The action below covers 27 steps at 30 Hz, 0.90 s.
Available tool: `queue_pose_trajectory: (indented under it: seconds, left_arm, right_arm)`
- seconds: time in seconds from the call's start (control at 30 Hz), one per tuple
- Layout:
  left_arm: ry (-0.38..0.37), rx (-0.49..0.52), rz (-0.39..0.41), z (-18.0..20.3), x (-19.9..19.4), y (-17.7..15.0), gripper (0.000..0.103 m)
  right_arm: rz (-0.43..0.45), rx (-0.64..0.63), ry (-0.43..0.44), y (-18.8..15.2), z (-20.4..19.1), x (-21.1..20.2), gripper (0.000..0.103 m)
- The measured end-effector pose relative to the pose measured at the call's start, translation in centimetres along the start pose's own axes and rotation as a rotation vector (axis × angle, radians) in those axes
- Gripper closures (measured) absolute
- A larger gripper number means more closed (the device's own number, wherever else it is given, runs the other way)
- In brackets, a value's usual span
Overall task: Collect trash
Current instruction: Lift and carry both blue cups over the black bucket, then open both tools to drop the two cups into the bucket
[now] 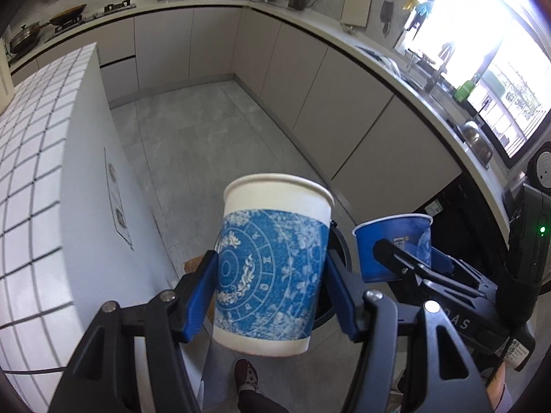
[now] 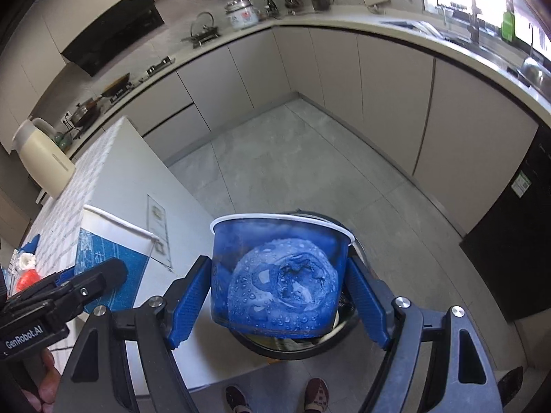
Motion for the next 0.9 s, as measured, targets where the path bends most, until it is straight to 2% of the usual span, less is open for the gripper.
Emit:
queue_pose_trajectory:
  seconds: [0.4,0.57,0.7,0.9]
  left_arm:
    - [0.029,-0.044,-0.118,0.6,6.7,-1.0,0.039]
    - [0.035,-0.049,-0.151,1.0,8.8,-1.0,0.036]
    - [0.048,-0.054,-0.206,1.0,10.6,-0.8,0.032]
    - [0.093,-0.046,-0.169,1.8,9.0,0.1,0.030]
  right_arm:
    - [-0.119,0.013,-0.012,0.1,3.5,6.9,0.023]
    - [-0.157,0.006,-0.015,-0.2,4.6,9.4,0.022]
    - [-0.171,0.004,-0.040,-0.2,5.2,10.7,0.021]
    - [-0.126,0.034,-0.058,0.5,6.1,9.6,0.021]
Point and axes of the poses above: each gripper's, at about its wrist camera, not at the fingertips, and x roughly the way its jaws point, z to its right, y to its top, the point moved 1 cm from there along x, roughly the way its jaws point, and after that the axes turned 15 degrees about x, right-handed, at the moved point
